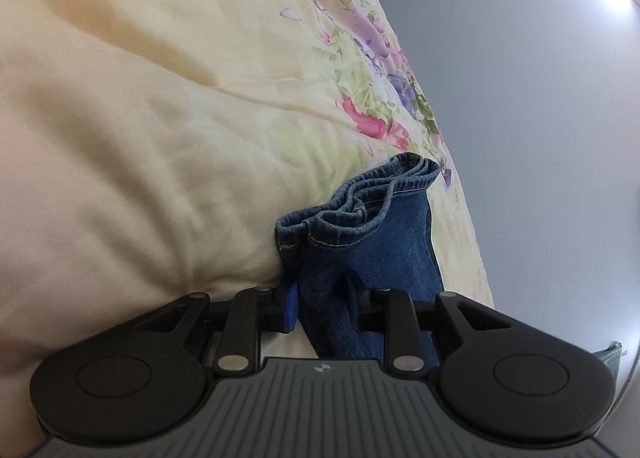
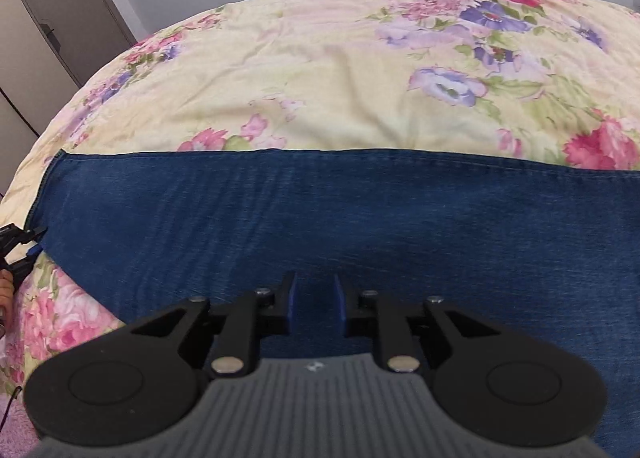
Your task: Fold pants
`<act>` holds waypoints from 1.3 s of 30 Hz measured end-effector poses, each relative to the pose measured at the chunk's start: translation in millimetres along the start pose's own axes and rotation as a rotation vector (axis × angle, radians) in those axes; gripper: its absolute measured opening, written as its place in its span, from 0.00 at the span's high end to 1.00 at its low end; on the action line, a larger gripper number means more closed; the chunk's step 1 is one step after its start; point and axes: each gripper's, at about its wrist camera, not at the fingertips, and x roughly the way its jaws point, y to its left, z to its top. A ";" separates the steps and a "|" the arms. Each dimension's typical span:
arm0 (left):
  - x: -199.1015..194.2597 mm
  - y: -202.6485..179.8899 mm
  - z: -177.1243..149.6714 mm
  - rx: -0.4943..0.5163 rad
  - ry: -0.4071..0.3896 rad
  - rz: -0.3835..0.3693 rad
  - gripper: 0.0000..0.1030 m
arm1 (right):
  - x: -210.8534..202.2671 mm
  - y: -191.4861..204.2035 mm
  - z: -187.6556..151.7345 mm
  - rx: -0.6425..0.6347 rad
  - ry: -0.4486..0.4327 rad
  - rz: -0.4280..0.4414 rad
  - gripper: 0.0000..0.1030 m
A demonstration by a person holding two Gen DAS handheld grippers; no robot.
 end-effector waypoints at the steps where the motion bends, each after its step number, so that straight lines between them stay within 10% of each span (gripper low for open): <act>1: -0.7 -3.1 1.0 0.012 0.002 0.010 0.70 | 2.6 4.0 1.8 0.002 0.001 0.001 0.85; 9: -13.8 -36.2 7.7 0.142 -0.028 0.037 0.90 | 47.0 32.1 51.1 0.026 -0.008 -0.042 0.93; 21: -8.8 -42.5 10.2 0.189 -0.013 0.079 0.91 | 107.9 15.5 82.7 0.106 0.007 -0.183 1.00; 39: -9.3 -50.1 11.2 0.224 -0.004 0.097 0.91 | 11.2 52.3 -48.7 0.092 0.081 -0.132 1.00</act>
